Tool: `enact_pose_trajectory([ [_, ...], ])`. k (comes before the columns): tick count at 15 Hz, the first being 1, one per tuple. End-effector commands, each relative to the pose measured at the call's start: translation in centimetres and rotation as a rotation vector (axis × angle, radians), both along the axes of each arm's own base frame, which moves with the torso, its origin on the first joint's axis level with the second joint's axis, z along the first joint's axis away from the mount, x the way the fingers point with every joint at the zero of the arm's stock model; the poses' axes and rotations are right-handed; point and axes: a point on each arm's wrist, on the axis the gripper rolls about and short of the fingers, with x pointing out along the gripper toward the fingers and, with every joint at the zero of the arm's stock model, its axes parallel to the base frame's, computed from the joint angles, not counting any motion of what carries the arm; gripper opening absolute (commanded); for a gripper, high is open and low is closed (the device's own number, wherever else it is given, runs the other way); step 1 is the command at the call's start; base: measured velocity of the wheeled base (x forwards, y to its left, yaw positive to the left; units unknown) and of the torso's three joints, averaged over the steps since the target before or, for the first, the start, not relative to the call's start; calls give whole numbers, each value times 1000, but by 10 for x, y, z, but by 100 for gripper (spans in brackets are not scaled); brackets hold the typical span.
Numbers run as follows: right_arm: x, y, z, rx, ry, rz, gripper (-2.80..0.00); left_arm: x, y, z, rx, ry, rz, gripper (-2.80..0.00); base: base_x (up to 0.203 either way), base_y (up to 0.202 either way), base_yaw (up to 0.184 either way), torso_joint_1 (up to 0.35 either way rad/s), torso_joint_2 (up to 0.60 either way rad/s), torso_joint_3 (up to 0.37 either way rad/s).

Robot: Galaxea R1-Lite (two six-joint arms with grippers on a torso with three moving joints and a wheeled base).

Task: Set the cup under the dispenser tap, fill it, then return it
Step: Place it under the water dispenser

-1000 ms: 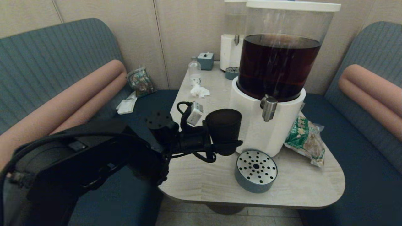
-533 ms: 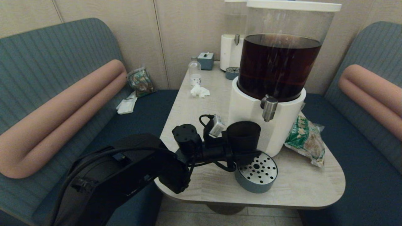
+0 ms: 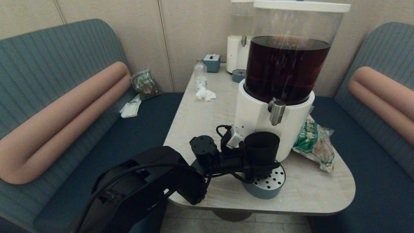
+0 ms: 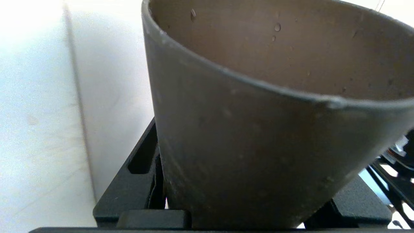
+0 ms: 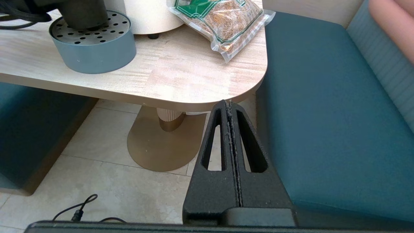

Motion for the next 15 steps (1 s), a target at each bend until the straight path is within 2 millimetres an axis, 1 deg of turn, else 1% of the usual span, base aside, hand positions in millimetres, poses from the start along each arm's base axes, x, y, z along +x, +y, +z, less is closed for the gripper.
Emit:
enact_pose_trajectory([
  [1,0,0,0,0,0,1,-280,0,-2,-9,8,9,-8,-280,0,0,0,0,0,0],
  [6,0,0,0,-2,0,1,-280,0,-2,-11,10,12,-8,-280,0,0,0,0,0,0],
  [7,0,0,0,0,0,0,-280,0,-3,-13,13,16,-9,0,0,0,0,0,0,0],
  [12,0,0,0,0,0,1,-280,1,-4,-15,13,16,-10,0,0,0,0,0,0,0],
  [15,0,0,0,0,0,1,-280,-1,-2,-12,14,14,-9,0,0,0,0,0,0,0],
])
